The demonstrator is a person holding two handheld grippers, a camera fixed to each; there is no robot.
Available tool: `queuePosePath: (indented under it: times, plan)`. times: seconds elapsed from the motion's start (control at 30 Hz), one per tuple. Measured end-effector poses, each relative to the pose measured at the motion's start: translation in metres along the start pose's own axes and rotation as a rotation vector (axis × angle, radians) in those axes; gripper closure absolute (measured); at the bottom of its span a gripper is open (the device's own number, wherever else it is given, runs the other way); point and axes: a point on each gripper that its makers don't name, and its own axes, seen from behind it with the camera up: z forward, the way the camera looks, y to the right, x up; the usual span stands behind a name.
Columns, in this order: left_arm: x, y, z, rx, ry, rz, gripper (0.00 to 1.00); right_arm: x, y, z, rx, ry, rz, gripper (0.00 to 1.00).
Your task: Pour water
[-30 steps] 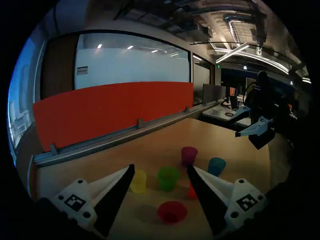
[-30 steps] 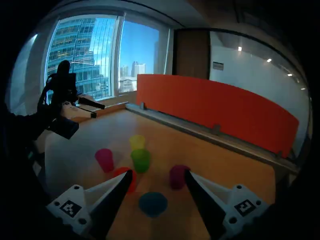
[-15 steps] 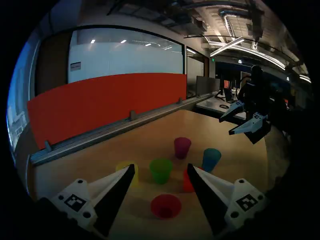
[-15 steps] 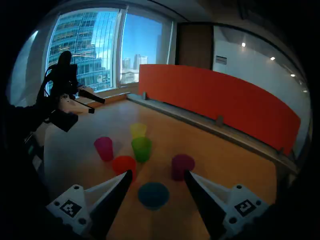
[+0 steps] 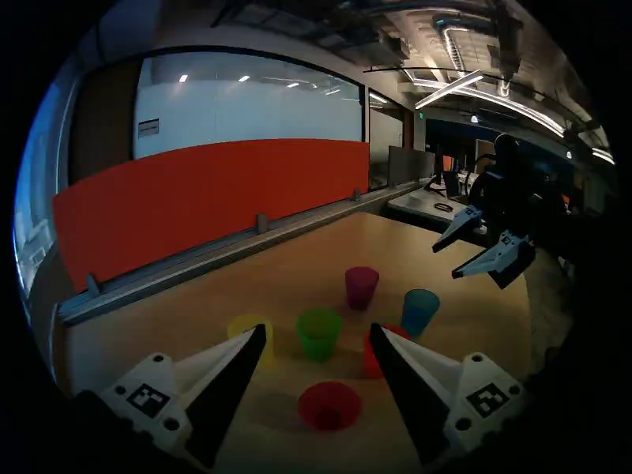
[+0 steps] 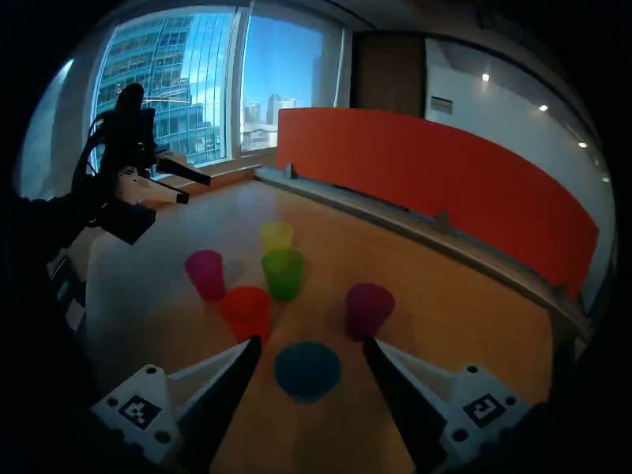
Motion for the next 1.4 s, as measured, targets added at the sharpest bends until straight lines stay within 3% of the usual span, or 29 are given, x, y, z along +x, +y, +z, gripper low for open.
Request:
queuePosePath:
  times: [0.87, 1.4]
  plan:
    - [-0.014, -0.007, 0.030, -0.011, -0.036, -0.007, 0.03, -0.058, -0.008, 0.032, 0.030, -0.107, 0.002, 0.00]
    - [-0.022, -0.008, 0.049, -0.027, -0.066, 0.004, 0.02, -0.077, -0.009, 0.049, 0.038, -0.138, -0.002, 0.00]
